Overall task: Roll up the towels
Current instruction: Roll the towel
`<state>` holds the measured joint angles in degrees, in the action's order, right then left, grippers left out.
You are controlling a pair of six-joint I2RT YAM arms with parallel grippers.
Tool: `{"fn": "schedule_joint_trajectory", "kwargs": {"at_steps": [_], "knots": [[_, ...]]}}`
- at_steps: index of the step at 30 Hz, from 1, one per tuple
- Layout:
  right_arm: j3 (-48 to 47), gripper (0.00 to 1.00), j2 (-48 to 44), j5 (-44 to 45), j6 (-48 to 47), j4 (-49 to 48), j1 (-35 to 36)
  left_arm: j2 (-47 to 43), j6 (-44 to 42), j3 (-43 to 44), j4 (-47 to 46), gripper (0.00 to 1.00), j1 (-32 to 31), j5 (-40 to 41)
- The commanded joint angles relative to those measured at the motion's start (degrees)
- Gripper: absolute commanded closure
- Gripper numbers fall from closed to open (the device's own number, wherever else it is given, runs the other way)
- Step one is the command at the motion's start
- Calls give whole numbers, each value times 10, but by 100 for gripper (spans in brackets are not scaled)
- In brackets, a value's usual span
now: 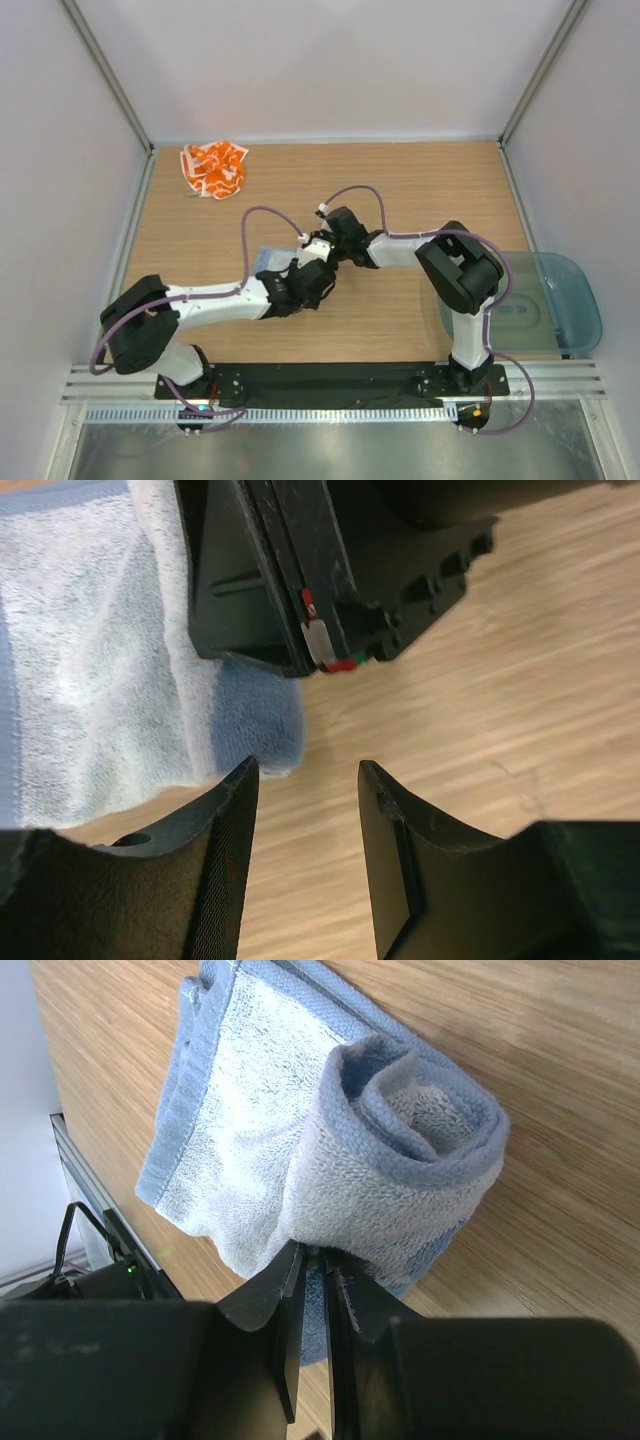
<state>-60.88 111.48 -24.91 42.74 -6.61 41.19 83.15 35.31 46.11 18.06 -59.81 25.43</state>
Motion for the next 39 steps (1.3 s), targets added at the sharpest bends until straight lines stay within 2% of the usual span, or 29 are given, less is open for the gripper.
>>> {"fn": "schedule_joint_trajectory", "kwargs": {"at_steps": [1,9,18,27,39], "knots": [[3,80,1,28,-20,63,4,40,-29,33,21,54,-2,83],[2,80,7,19,-22,63,4,76,-51,48,42,55,-9,124],[-2,81,15,14,-26,77,5,95,-69,77,83,47,-28,166],[-7,81,20,10,-28,82,5,126,-104,115,94,48,-57,192],[-12,81,19,3,-30,89,4,178,-53,114,124,48,-57,190]]}}
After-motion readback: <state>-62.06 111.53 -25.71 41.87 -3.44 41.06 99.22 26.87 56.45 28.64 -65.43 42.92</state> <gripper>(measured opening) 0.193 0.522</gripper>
